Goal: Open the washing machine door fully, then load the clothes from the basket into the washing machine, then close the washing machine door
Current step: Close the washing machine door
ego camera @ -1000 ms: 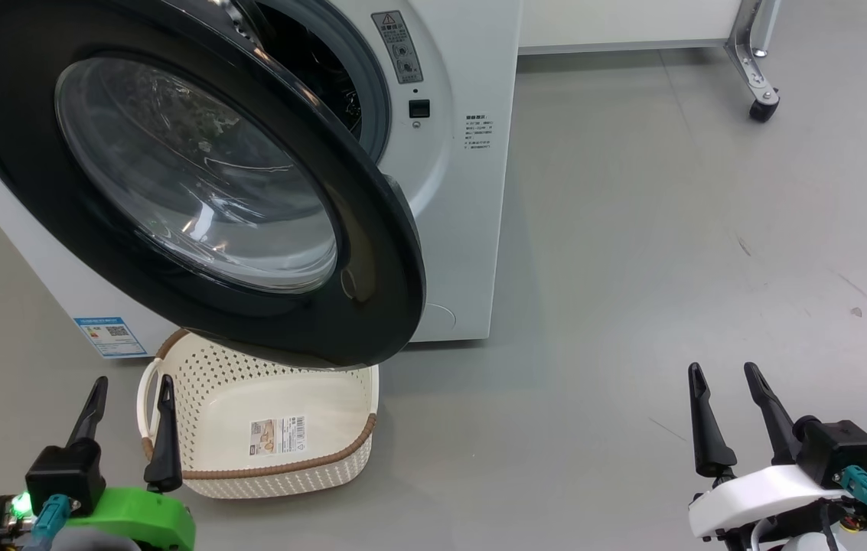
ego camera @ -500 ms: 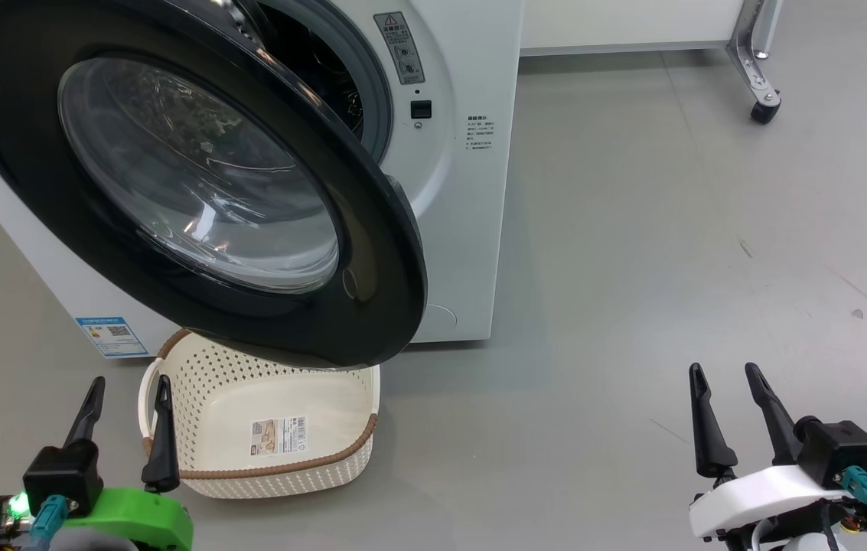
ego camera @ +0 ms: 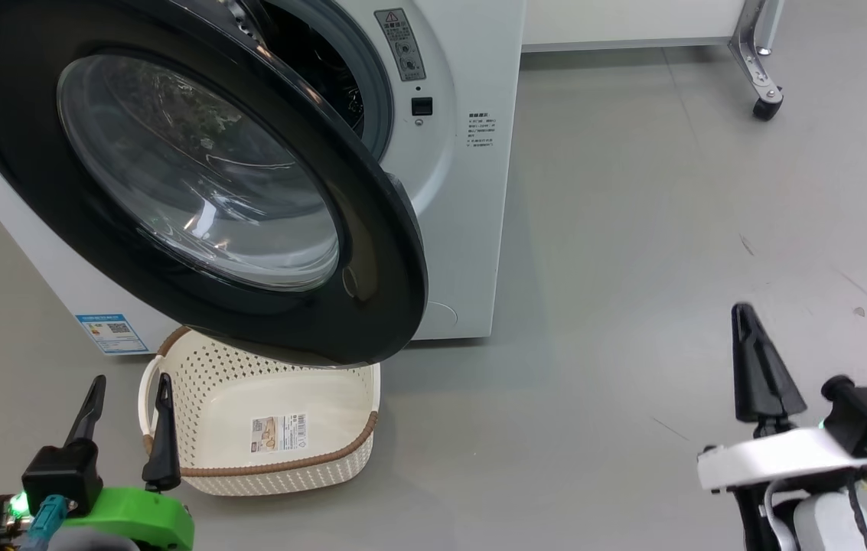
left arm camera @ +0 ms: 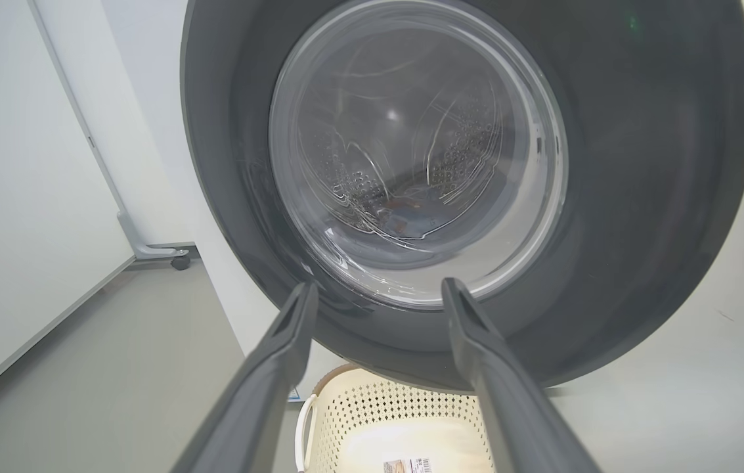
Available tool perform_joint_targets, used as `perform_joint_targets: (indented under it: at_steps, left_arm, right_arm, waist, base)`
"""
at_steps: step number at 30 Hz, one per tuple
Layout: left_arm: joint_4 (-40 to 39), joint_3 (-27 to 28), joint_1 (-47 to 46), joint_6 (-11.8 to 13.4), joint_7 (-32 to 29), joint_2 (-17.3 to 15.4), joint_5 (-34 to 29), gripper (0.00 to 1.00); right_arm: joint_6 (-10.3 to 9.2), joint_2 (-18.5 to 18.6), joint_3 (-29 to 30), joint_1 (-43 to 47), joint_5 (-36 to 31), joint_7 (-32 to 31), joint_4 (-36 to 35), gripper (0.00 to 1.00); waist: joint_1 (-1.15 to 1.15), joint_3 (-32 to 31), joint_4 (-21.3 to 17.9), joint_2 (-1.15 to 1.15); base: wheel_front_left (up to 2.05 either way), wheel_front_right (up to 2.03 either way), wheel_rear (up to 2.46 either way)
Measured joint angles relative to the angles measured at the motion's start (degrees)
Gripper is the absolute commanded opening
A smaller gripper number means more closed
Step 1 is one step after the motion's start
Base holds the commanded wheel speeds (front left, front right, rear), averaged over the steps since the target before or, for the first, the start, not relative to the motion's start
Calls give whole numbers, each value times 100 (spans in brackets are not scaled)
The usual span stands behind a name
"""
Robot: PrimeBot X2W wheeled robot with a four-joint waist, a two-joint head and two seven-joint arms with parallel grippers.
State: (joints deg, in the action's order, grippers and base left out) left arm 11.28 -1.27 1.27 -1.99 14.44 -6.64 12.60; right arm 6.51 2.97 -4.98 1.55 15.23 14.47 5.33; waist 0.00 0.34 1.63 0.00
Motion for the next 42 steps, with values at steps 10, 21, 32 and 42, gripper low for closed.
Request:
perform_joint_targets:
  at_steps: [10, 21, 32, 42]
  left_arm:
    - [-12, 100, -3, -52, 0, 56, -40, 100]
    - [-8, 8, -24, -178, 0, 176, -70, 100]
    - [-41, -223, -444, -307, 0, 260, -99, 100]
    - [-42, -270, -727, -358, 0, 359, -92, 100]
  right_arm:
    - [49, 10, -870, -901, 152, 5, -1747, 0]
    - [51, 338, -3030, -1400, 313, -177, -1982, 0]
    - [51, 480, -4039, -1712, 528, -732, -1078, 0]
    - [51, 614, -3666, -2166, 541, -808, -472, 0]
  waist:
    - [0, 0, 21, 0]
    - [0, 65, 216, 0]
    - [0, 372, 614, 0]
    - [0, 726, 1056, 0]
  base:
    - [0, 0, 0]
    - [0, 0, 0]
    - [0, 0, 0]
    - [0, 0, 0]
